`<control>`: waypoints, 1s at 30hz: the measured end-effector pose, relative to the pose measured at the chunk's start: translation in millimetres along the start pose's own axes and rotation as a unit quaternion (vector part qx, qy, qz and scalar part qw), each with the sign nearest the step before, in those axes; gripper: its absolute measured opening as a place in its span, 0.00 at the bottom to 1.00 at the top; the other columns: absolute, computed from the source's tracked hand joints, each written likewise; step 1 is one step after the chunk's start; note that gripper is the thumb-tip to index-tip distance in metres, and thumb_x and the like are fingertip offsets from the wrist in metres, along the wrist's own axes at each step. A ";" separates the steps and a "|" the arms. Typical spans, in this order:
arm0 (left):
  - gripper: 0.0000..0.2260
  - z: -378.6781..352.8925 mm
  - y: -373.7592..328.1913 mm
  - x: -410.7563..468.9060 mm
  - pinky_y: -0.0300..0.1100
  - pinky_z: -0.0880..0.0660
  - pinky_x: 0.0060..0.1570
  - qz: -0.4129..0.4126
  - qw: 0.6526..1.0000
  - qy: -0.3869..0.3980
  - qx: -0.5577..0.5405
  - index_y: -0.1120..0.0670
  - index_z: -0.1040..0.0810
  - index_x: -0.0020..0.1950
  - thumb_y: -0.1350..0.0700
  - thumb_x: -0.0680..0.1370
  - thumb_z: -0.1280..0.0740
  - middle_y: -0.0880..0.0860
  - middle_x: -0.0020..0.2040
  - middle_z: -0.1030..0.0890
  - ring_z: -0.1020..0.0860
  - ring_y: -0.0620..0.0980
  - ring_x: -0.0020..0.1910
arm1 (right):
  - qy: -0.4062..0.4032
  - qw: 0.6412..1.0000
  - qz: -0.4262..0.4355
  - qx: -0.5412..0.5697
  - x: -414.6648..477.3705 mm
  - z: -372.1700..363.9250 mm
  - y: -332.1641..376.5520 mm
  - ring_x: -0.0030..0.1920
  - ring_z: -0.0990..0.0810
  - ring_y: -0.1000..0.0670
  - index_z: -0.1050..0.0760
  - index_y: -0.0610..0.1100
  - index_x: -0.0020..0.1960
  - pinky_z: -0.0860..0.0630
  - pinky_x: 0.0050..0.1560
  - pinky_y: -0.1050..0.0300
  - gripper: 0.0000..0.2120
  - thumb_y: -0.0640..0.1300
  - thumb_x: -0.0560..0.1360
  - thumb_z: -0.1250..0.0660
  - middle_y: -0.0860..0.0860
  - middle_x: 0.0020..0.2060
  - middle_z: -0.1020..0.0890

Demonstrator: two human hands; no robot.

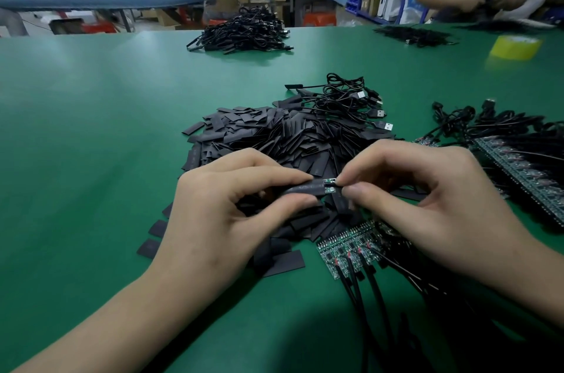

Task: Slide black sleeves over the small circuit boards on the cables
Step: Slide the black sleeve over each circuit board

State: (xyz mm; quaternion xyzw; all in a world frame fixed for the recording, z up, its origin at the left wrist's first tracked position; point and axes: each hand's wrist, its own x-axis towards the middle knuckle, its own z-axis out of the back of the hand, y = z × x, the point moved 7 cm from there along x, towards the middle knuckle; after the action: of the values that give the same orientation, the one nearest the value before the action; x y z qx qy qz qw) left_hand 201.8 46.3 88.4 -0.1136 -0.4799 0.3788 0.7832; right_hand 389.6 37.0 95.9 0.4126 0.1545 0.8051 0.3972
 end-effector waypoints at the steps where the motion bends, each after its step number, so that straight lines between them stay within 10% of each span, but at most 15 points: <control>1: 0.08 0.4 -0.2 0.0 0.34 0.25 0.44 0.002 1.000 -0.003 -0.005 0.50 0.13 0.49 0.49 0.72 0.25 0.45 0.43 0.16 0.18 0.44 0.42 | -0.006 1.000 0.009 -0.011 0.1 1.4 1.8 0.38 0.16 0.51 0.17 0.52 0.47 0.21 0.39 0.50 0.03 0.44 0.75 0.28 0.54 0.37 0.16; 30: 0.09 -5.7 -2.9 1.3 0.31 0.26 0.45 -0.002 0.998 0.034 -0.060 0.48 0.14 0.52 0.52 0.73 0.25 0.45 0.44 0.16 0.18 0.43 0.44 | -0.037 0.992 0.073 -0.093 -1.5 3.9 15.2 0.42 0.17 0.60 0.16 0.47 0.48 0.24 0.46 0.67 0.03 0.41 0.75 0.27 0.60 0.41 0.16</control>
State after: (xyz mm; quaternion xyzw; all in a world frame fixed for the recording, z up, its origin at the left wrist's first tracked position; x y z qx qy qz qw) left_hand 208.3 46.3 87.8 -0.1718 -0.4751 0.3434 0.7918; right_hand 385.4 25.9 106.3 0.4130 0.0338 0.8271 0.3797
